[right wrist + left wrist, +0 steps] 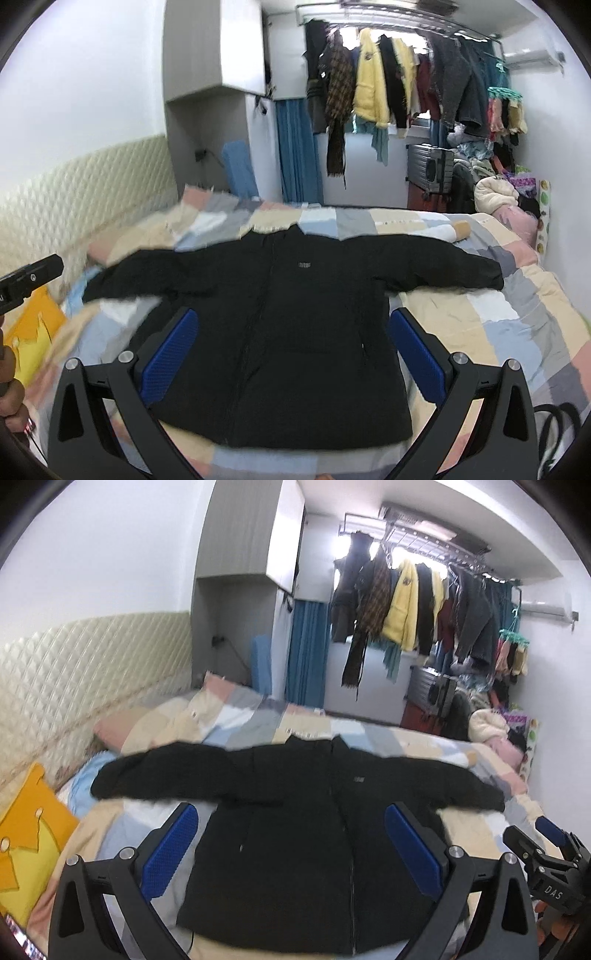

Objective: Fold large clothes
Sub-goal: 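Lower the right tool onto the jacket sleeve cuff and close it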

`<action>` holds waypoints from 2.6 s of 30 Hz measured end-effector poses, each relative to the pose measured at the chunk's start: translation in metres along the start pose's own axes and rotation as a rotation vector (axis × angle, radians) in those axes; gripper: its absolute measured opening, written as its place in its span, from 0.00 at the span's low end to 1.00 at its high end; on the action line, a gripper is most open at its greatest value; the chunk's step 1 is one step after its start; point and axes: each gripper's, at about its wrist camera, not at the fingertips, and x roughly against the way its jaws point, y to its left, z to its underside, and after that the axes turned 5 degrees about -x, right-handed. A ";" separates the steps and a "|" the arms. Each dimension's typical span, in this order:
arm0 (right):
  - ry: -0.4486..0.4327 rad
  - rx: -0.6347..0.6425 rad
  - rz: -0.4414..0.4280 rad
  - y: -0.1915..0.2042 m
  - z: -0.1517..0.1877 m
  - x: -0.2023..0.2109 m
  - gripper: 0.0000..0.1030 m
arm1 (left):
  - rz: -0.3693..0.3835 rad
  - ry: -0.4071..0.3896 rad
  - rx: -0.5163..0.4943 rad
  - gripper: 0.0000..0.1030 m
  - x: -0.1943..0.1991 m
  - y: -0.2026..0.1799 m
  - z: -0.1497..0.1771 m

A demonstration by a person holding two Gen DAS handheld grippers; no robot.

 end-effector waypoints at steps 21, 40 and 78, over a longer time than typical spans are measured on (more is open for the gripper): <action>-0.145 0.066 0.200 -0.071 -0.057 -0.085 1.00 | 0.012 -0.074 0.001 0.99 -0.137 0.028 0.017; -0.046 -0.204 0.424 -0.285 -0.093 -0.220 1.00 | -0.045 0.055 0.084 0.99 -0.217 0.062 0.061; -0.073 -0.862 0.361 -0.518 0.007 -0.366 0.47 | -0.106 0.189 0.034 0.99 -0.307 0.021 0.109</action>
